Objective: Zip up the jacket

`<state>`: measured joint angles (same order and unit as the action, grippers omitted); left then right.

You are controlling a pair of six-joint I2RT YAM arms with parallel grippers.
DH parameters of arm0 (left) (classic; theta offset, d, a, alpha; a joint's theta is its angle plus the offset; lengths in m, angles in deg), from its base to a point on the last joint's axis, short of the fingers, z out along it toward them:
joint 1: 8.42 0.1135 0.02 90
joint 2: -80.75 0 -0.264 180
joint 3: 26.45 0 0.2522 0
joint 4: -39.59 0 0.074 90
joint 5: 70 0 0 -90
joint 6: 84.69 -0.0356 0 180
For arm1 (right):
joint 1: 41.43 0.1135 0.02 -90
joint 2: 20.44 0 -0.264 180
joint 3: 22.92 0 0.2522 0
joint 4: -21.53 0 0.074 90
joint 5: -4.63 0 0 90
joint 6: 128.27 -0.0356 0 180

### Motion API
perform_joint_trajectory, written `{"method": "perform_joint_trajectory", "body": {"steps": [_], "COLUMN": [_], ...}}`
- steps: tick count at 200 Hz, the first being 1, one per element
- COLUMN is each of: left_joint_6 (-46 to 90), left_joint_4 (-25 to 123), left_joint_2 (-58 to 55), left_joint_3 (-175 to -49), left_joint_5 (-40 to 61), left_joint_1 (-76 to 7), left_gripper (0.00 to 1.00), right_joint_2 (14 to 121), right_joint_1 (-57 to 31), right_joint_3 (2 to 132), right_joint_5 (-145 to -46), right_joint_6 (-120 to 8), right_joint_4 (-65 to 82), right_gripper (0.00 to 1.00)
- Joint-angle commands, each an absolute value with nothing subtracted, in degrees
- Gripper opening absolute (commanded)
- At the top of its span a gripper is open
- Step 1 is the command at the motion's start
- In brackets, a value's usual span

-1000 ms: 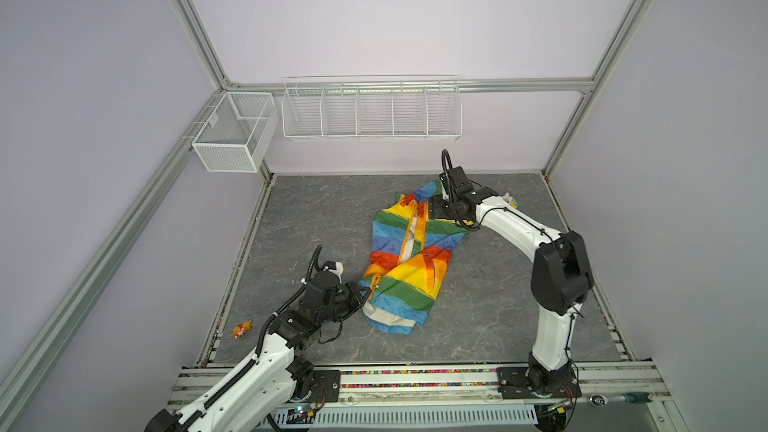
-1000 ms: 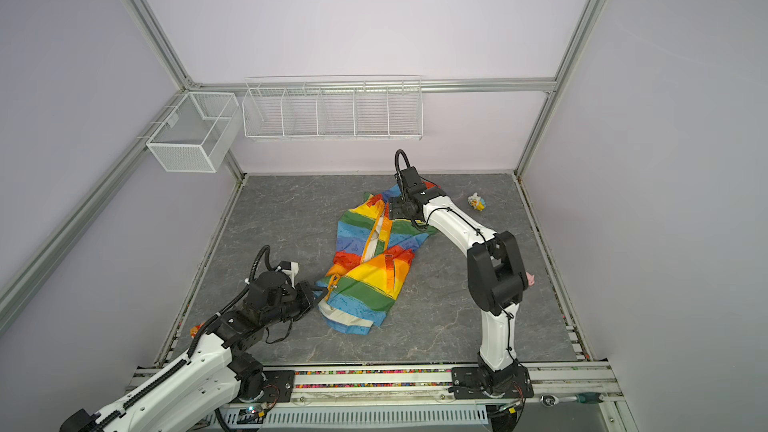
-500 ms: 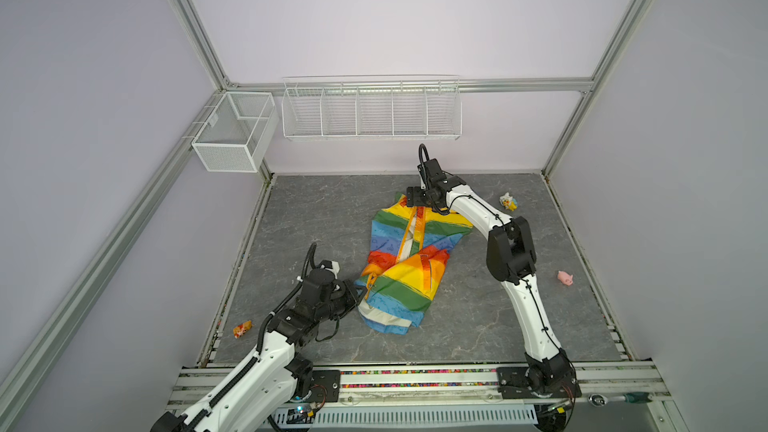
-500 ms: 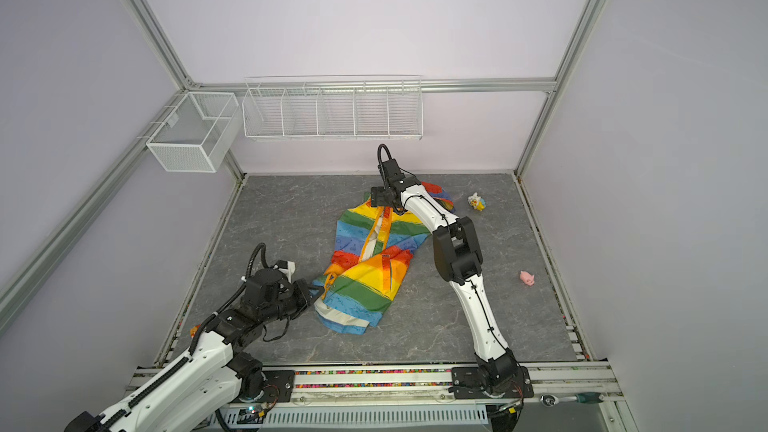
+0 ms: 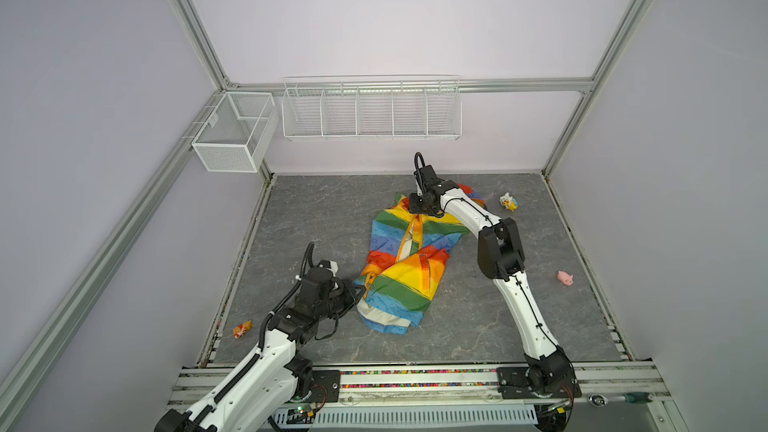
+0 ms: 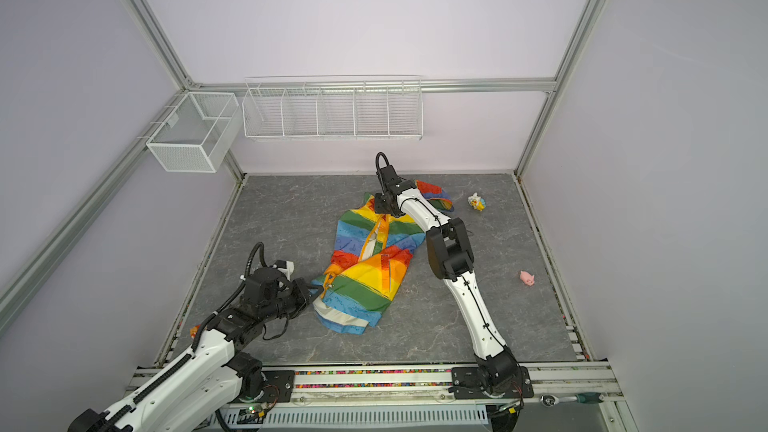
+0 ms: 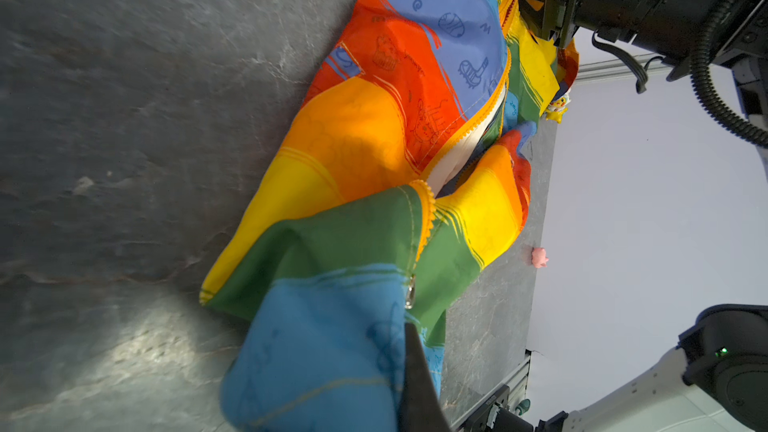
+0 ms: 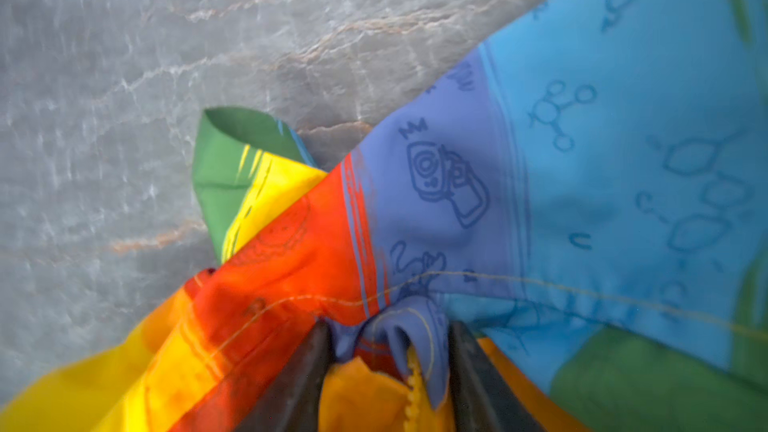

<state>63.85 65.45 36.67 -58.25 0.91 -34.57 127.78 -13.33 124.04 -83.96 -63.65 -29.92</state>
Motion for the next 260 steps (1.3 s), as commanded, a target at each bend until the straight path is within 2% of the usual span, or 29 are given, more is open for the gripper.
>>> {"method": "perform_joint_trajectory", "body": {"steps": [1,17,35,74,121,166,219,260], "left_joint_6": [62.4,60.9,58.3,50.0,39.7,34.1,27.1,27.5], "left_joint_4": [66.9,68.9,71.8,77.0,78.7,78.1,86.8,85.2], "left_joint_2": [38.9,39.4,39.7,37.9,26.3,14.2,2.5,-0.2], "left_joint_3": [-57.6,-58.3,-59.7,-65.3,-76.7,-87.4,-98.3,-96.1], "left_joint_5": [0.7,0.8,1.0,3.0,6.3,8.4,-2.0,-9.5], "left_joint_1": [-33.3,-31.9,-29.7,-23.7,-19.5,-18.7,-18.4,-18.4], "left_gripper": [0.00,0.00,0.00,0.00,0.00,0.00,0.00,0.00], "right_joint_2": [128.5,126.6,122.2,110.4,95.3,85.6,78.8,79.2], "right_joint_1": [-13.8,-14.1,-14.7,-17.1,-19.5,-24.1,-33.5,-35.6], "right_joint_3": [124.9,121.9,115.7,101.6,84.1,72.1,65.9,65.6], "right_joint_5": [-85.8,-86.3,-86.2,-87.2,-88.4,-88.3,-88.0,-86.3], "right_joint_6": [-64.5,-64.9,-65.2,-66.0,-66.5,-66.8,-65.4,-63.4], "right_joint_4": [-30.9,-29.8,-26.8,-22.1,-17.4,-16.3,-18.2,-20.0], "right_gripper": [0.30,0.16,0.07,0.07,0.07,0.07,0.07,0.07]}}
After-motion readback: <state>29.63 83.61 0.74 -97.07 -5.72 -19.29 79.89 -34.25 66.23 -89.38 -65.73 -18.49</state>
